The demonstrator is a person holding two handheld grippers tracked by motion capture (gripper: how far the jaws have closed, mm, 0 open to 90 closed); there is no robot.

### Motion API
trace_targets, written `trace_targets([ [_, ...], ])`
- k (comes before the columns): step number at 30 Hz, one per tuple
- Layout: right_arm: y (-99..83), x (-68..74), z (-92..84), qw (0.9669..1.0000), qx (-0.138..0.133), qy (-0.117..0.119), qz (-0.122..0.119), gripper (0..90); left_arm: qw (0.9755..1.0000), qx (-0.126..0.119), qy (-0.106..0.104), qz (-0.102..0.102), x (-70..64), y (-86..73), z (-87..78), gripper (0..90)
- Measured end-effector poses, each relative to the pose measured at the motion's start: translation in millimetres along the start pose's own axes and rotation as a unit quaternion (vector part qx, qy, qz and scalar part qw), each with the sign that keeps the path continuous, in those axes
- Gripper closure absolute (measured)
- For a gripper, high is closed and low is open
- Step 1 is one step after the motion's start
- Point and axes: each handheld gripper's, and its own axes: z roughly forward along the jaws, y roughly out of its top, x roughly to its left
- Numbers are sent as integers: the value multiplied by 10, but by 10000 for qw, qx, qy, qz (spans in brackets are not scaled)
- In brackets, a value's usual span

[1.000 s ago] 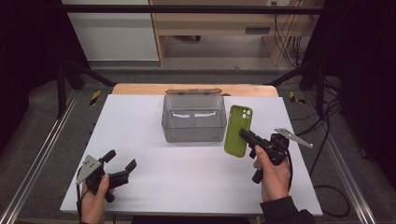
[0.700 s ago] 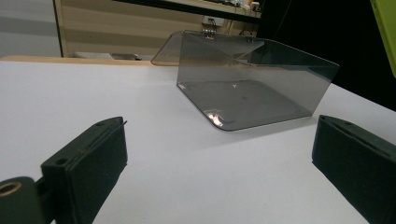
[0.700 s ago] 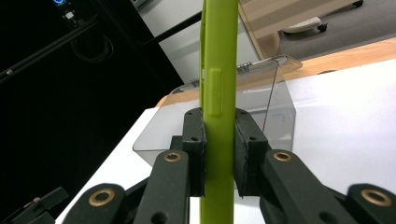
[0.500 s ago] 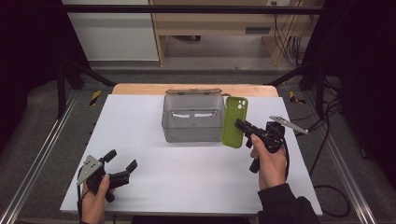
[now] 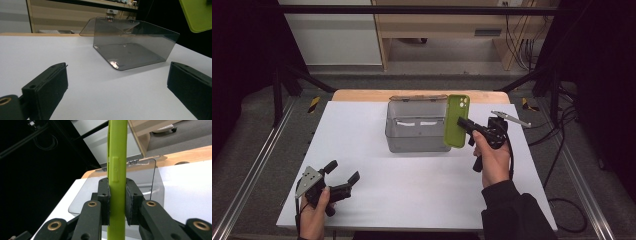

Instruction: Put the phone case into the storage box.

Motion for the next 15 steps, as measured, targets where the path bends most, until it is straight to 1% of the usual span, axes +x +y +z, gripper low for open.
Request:
trace_targets([
  [2,18,7,41,10000,18,-26,-64,770,10000,-1,-4,11,-1,0,1,31],
  [4,37,16,71,10000,39,-32,-18,770,10000,-14,-8,19,0,1,-2,31],
  [6,51,9,96,10000,39,-48,-64,770,10000,-24,-9,21,2,2,-4,31],
  [7,58,10,106,10000,59,-61,-29,769,10000,-26,-10,19,4,1,-4,31],
  [15,87,-11,192,9999,111,-124,-29,770,10000,-28,-26,25,0,0,-2,28],
])
